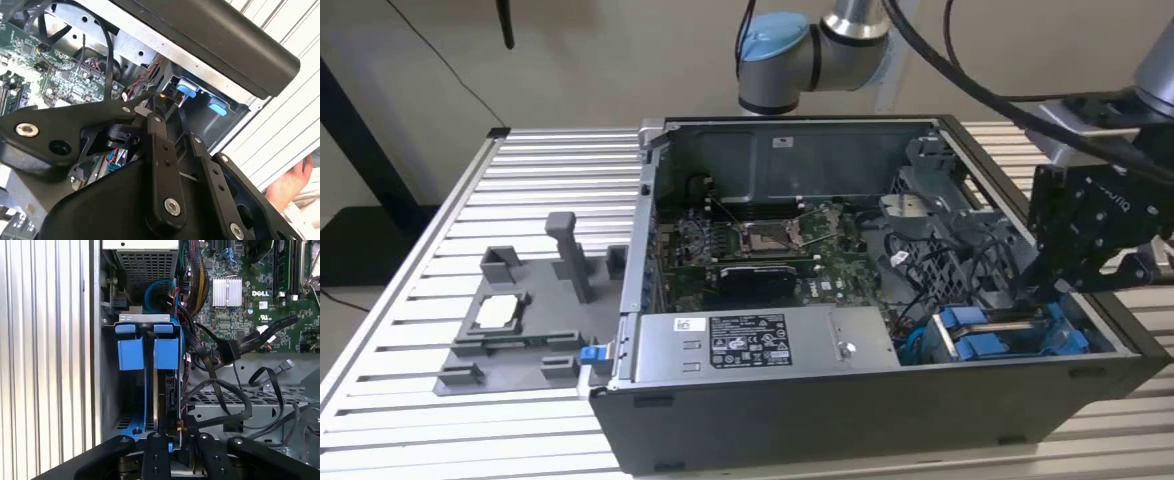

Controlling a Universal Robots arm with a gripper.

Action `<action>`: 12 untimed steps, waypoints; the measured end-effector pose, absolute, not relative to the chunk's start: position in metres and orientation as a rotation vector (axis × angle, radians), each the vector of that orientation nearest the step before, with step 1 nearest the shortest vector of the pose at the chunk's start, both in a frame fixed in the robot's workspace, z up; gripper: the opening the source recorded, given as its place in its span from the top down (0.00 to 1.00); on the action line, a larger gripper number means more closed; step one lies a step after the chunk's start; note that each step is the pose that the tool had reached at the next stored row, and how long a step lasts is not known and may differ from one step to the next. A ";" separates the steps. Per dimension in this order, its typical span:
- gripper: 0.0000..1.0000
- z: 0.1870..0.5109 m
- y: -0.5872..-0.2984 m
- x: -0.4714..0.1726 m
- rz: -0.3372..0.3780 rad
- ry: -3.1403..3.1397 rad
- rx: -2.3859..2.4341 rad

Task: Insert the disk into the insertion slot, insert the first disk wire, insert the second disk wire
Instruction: 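Insert the first disk wire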

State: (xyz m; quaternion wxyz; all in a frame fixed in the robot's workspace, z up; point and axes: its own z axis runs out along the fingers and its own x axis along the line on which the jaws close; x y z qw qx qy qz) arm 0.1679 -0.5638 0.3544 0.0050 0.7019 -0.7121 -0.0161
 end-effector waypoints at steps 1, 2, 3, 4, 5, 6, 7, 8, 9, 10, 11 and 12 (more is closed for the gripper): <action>0.73 0.359 -0.564 0.168 -0.051 -2.230 2.198; 0.73 0.363 -0.564 0.168 -0.050 -2.230 2.198; 0.73 0.367 -0.564 0.168 -0.050 -2.230 2.198; 0.73 0.371 -0.564 0.168 -0.051 -2.230 2.198; 0.73 0.375 -0.564 0.168 -0.050 -2.230 2.198; 0.73 0.378 -0.564 0.168 -0.050 -2.230 2.198; 0.73 0.381 -0.564 0.168 -0.050 -2.230 2.198; 0.73 0.382 -0.564 0.167 -0.050 -2.230 2.198; 0.73 0.383 -0.564 0.167 -0.050 -2.230 2.198; 0.73 0.383 -0.564 0.167 -0.050 -2.230 2.198; 0.73 0.383 -0.564 0.167 -0.050 -2.230 2.198; 0.73 0.383 -0.564 0.167 -0.050 -2.230 2.198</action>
